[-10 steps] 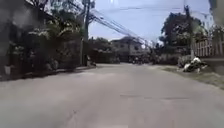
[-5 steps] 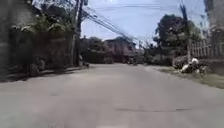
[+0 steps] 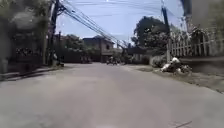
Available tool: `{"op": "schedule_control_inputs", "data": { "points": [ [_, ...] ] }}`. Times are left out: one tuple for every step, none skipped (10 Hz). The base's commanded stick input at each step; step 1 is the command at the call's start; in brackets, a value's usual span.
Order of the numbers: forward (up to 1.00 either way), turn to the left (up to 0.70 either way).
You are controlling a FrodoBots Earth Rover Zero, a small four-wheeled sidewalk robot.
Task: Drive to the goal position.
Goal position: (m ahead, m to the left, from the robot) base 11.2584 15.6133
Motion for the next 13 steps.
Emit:
{"op": "schedule_control_inputs", "data": {
  "points": [
    [1.00, 0.00],
    [1.00, 0.00],
    [1.00, 0.00],
    [1.00, 0.00],
    [1.00, 0.00],
    [1.00, 0.00],
    [1.00, 0.00],
    [1.00, 0.00],
    [1.00, 0.00],
    [1.00, 0.00],
    [1.00, 0.00],
    [1.00, 0.00],
    [1.00, 0.00]
  ]
}}
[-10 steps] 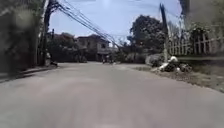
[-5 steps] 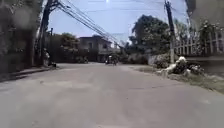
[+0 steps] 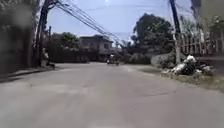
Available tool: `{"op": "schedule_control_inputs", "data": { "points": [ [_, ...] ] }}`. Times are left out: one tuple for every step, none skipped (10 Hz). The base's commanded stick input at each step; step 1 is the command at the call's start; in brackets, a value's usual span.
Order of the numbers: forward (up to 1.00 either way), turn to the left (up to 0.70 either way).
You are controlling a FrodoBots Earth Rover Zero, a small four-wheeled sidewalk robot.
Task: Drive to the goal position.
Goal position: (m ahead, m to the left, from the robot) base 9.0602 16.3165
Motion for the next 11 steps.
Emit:
{"op": "schedule_control_inputs", "data": {
  "points": [
    [1.00, 0.00],
    [1.00, 0.00],
    [1.00, 0.00],
    [1.00, 0.00],
    [1.00, 0.00],
    [1.00, 0.00],
    [1.00, 0.00],
    [1.00, 0.00],
    [1.00, 0.00],
    [1.00, 0.00],
    [1.00, 0.00]
  ]
}}
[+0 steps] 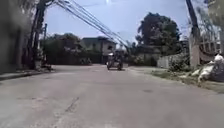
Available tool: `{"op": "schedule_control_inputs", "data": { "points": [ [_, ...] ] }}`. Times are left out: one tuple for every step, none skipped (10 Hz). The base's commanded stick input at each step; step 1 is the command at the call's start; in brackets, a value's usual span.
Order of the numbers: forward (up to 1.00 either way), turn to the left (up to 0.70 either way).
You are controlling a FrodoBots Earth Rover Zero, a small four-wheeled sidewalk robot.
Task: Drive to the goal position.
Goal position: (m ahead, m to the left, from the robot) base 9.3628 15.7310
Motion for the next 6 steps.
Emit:
{"op": "schedule_control_inputs", "data": {
  "points": [
    [1.00, 0.00],
    [1.00, -0.05],
    [1.00, -0.24],
    [1.00, -0.40],
    [1.00, -0.40],
    [1.00, -0.40]
  ]
}}
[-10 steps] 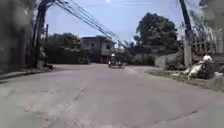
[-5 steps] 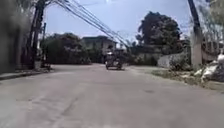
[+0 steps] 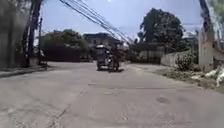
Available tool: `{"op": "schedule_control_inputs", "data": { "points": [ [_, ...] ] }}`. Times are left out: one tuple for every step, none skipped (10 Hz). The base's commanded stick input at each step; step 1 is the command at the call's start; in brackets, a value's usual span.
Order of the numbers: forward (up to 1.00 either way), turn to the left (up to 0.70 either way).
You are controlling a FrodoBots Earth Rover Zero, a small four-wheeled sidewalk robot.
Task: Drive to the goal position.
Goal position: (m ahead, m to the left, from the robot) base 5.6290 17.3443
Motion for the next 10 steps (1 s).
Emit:
{"op": "schedule_control_inputs", "data": {
  "points": [
    [1.00, -0.40],
    [1.00, -0.40],
    [1.00, -0.29],
    [1.00, -0.04],
    [1.00, -0.01],
    [1.00, 0.00],
    [1.00, 0.00],
    [1.00, 0.00],
    [1.00, 0.00],
    [1.00, 0.00]
  ]
}}
